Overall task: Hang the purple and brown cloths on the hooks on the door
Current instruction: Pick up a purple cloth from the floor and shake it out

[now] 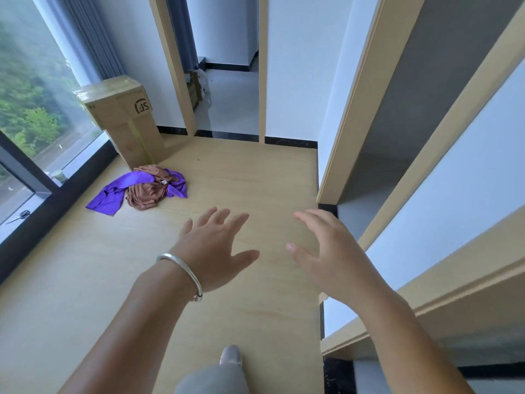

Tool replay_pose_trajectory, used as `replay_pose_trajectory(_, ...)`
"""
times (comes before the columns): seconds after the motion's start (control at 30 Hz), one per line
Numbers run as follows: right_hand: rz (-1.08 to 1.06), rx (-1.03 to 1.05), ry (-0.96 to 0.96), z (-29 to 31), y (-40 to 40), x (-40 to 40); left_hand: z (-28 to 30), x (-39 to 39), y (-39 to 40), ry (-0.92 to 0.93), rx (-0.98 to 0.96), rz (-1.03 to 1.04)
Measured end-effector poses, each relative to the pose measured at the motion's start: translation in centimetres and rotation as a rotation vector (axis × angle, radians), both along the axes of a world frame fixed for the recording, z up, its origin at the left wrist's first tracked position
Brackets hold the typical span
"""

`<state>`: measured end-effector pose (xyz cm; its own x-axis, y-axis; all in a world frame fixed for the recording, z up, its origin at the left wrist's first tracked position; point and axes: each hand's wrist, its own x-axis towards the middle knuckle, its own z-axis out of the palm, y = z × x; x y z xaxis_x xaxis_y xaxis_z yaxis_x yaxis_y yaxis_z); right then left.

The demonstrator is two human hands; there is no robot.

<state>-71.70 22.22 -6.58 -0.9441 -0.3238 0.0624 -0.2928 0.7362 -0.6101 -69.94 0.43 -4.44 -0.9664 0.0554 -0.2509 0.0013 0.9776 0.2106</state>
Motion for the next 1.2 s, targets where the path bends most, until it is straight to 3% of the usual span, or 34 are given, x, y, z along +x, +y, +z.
replay_pose_trajectory(0.37, -0.021, 0.191, 0.005, 1.4, -5.0, -19.8, -1.2, -21.0, -5.3, -0.005, 0.089, -0.096)
replay_pose_trajectory(0.57, -0.079, 0.162, 0.017, 2.4, -7.5, -29.1, -0.6, -30.8, -8.3, 0.027, 0.129, -0.116)
replay_pose_trajectory(0.8, -0.158, 0.205, 0.088, 1.5, -8.6, -38.9, -1.3, -40.0, -7.4, 0.272, 0.163, 0.145)
replay_pose_trajectory(1.2, -0.107, 0.112, 0.063, 1.5, -3.5, -61.1, -0.3, -60.7, -1.0, 0.384, 0.109, 0.203)
